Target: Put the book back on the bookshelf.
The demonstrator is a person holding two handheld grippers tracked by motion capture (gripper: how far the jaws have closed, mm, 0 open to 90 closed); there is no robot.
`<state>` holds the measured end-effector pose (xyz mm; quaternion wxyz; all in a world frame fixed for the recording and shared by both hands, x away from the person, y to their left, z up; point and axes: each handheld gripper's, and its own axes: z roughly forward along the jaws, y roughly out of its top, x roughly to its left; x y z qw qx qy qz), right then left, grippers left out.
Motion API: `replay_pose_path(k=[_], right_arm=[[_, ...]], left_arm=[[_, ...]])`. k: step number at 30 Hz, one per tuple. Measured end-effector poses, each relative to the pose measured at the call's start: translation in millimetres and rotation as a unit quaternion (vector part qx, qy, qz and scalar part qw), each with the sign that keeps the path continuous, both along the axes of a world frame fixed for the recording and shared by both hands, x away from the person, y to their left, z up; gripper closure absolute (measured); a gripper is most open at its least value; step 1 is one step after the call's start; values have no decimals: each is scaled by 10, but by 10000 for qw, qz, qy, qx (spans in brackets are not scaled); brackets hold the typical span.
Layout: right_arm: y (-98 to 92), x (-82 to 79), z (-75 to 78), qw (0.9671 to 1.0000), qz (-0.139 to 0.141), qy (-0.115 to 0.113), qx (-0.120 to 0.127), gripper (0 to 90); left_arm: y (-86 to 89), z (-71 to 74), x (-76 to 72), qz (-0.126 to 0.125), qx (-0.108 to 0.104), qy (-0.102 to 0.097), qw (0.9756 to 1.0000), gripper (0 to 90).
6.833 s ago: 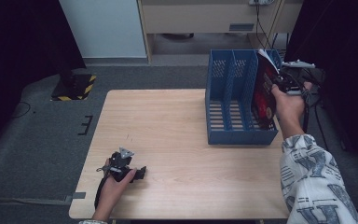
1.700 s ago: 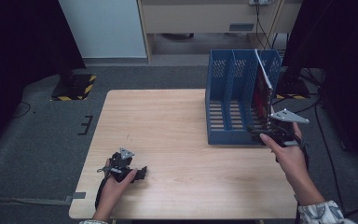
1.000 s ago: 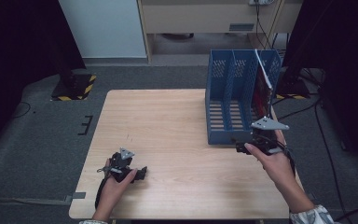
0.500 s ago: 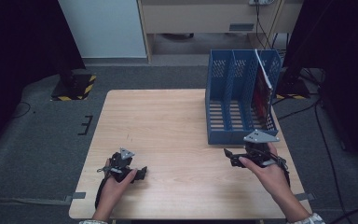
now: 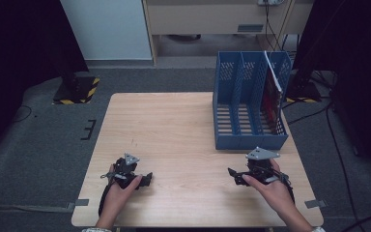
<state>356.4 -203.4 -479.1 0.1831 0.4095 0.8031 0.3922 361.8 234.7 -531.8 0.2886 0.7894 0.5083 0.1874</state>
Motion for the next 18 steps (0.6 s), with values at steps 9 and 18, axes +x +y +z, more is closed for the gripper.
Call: replay_pose_path(k=[9,18], right_arm=[[298,22,-198,9991,355,182,-170,70],[631,222,-356,9992,323,248,-55,53]], left_arm=[[-1,-1,1,-3,-2,-3,10000,0],[1,-1,3,-16,-1,-4,10000,0]])
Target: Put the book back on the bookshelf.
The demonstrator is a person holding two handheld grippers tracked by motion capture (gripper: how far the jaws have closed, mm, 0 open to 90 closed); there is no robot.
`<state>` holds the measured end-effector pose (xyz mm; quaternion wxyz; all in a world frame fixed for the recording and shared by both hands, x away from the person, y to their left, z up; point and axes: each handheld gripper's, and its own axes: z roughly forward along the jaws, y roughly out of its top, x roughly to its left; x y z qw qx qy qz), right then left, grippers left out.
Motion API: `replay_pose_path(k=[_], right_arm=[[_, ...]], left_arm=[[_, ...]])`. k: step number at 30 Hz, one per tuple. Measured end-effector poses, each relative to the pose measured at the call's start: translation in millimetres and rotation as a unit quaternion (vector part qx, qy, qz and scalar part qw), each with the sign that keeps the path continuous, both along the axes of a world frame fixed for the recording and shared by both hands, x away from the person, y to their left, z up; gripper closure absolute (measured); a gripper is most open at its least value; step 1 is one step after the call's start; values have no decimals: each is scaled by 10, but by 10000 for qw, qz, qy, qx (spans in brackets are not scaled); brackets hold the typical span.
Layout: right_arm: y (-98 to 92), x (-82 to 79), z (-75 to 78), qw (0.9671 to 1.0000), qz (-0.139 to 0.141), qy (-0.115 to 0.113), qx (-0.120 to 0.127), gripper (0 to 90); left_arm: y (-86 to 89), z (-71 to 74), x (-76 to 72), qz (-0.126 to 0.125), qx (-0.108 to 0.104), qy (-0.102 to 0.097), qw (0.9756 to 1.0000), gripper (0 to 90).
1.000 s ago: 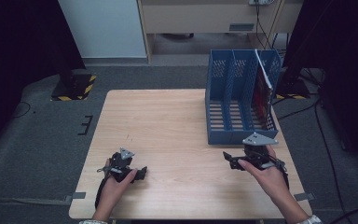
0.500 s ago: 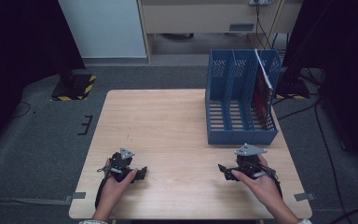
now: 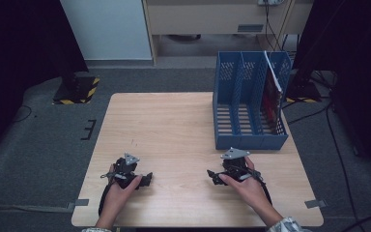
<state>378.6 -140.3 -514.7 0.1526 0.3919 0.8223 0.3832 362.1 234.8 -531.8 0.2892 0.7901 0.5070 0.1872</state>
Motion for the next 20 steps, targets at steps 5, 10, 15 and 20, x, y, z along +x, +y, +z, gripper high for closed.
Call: replay_pose_path(k=[5,10,15,20], right_arm=[[122,19,-80,9999,48,14,-160,51],[175,27,-160,9995,-15,86,-311,50],[190,51,-232,9987,-223,211,-401,20],[185,44,-250,9988,-319,136,-348,14]], left_arm=[[0,0,2,-7,-1,1,10000,0],[-1,-1,1,2,-12,-5,10000,0],[-1,-1,1,2,-14,-6,10000,0],[-1,1,6,-16,-1,7,10000,0]])
